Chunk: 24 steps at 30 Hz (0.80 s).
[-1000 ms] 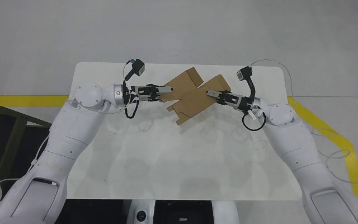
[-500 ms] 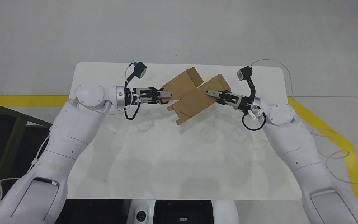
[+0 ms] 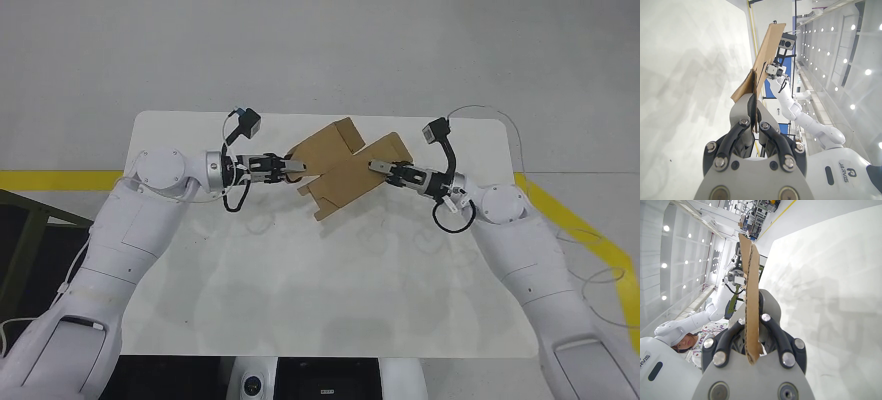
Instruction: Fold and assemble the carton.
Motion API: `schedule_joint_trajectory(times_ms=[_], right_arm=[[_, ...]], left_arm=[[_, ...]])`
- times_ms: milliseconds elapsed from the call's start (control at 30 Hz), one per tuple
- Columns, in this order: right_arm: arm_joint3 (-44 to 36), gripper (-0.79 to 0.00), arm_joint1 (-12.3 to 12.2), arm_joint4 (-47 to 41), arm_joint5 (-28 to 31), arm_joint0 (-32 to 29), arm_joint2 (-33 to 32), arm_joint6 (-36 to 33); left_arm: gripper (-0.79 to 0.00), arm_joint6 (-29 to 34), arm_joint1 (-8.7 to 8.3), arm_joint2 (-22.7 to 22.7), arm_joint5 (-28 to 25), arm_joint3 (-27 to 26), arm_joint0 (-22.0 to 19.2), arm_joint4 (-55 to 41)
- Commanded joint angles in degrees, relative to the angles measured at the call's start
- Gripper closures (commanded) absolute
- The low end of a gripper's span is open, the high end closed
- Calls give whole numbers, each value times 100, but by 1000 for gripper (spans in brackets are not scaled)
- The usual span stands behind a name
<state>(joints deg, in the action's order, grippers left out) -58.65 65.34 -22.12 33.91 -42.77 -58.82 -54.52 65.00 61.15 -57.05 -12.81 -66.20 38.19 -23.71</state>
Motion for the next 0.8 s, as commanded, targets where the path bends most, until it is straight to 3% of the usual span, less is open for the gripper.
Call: schedule_joint_trajectory(times_ms=[0,267,467,767], right_arm=[[55,-785,-16,43,4,4,-56,-22],[160,-785,-199,312,176,19,-566,-297],[-70,-785,-340,286,368,-55,-917,-732],[-910,-785,-365,-459,197,-71,-443,-1390]], left_arm=[[0,34,2,-29,-11,-36,-4,-48],[0,242,-30,-181,-26,-111,-39,-40],[0,822,-64,-175,-65,-102,-154,169],[0,1719,-45,30,-162,65,-385,226]])
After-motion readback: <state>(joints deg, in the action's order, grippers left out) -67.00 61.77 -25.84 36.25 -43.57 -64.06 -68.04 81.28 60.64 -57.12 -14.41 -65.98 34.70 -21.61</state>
